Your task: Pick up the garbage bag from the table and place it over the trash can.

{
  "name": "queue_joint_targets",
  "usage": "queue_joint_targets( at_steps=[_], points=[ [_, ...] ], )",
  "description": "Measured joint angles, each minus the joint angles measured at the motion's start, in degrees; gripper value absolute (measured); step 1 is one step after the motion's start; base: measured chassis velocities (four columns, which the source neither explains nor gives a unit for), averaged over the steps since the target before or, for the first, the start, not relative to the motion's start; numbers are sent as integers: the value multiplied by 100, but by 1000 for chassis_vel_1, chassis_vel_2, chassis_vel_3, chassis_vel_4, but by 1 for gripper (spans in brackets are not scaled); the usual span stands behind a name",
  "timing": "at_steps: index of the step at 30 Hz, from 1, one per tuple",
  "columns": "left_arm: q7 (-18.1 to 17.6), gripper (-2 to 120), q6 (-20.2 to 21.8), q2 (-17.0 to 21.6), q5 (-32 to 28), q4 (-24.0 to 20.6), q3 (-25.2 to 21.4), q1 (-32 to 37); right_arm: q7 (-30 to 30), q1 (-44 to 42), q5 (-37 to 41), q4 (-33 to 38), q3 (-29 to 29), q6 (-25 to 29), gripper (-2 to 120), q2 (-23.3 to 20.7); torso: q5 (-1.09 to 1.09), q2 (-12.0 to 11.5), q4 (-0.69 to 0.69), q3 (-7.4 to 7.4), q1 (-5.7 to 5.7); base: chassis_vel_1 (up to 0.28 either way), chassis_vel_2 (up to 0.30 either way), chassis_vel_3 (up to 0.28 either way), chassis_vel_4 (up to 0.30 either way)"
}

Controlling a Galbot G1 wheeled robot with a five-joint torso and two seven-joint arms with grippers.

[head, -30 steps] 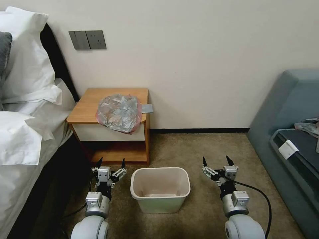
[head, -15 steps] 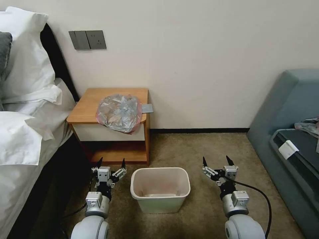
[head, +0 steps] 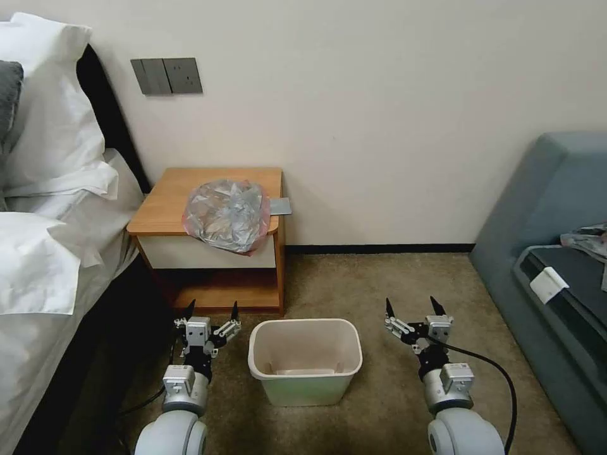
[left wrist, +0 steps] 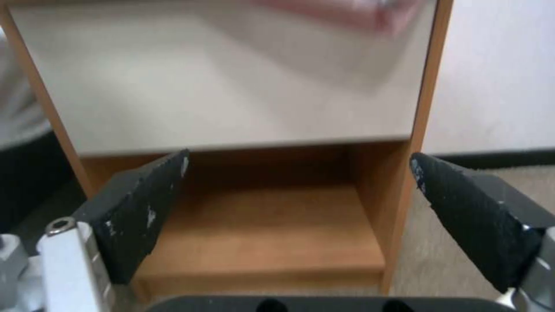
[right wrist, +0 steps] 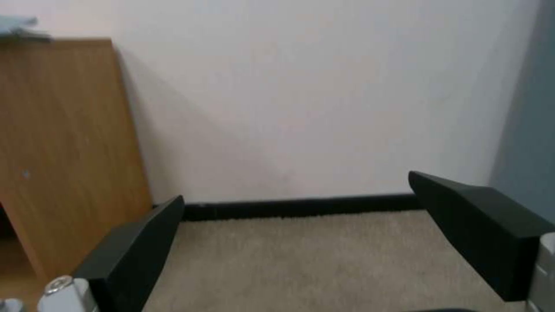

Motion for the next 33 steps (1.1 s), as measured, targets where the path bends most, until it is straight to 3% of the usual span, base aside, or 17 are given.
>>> queue_joint_targets(
  at_steps=[2,4,9,11,12,16,24,27,33],
  points=[
    [-38,100,80,6,0,-237,27,48,0,-5,-2,17,-1,-1,100,3,0,0,0,-1,0,0,0,0,0],
    [-140,100,288,23,0,-806,97,174,10,-184,-84,422,-26,-52,100,88,0,0,0,0,0,0,0,0,0],
    [-285,100,582,47,6,-1603,190,352,52,-531,-254,1192,-83,-162,100,266,0,0,0,-1,0,0,0,0,0],
    [-299,100,611,49,6,-1679,199,369,57,-569,-270,1270,-88,-173,100,284,1,0,0,-1,0,0,0,0,0],
    [-368,100,754,62,10,-2055,243,453,81,-751,-355,1674,-117,-229,100,376,1,0,0,-1,0,0,0,0,0],
    [-484,100,986,82,16,-2676,318,592,104,-1014,-410,2261,-152,-386,100,504,-1,1,-1,-1,0,0,0,0,0],
    [-591,100,1121,100,51,-2828,350,662,82,-1018,-158,2248,-135,-572,100,495,1,2,0,-1,0,0,0,0,0],
    [-1068,100,1360,197,291,-2528,319,791,56,-930,-97,2134,-131,-604,100,466,0,1,0,0,0,0,0,0,0],
    [-1124,100,1312,216,245,-2402,316,804,55,-830,-19,2019,-127,-611,100,454,1,1,0,0,0,0,0,0,0]
  ],
)
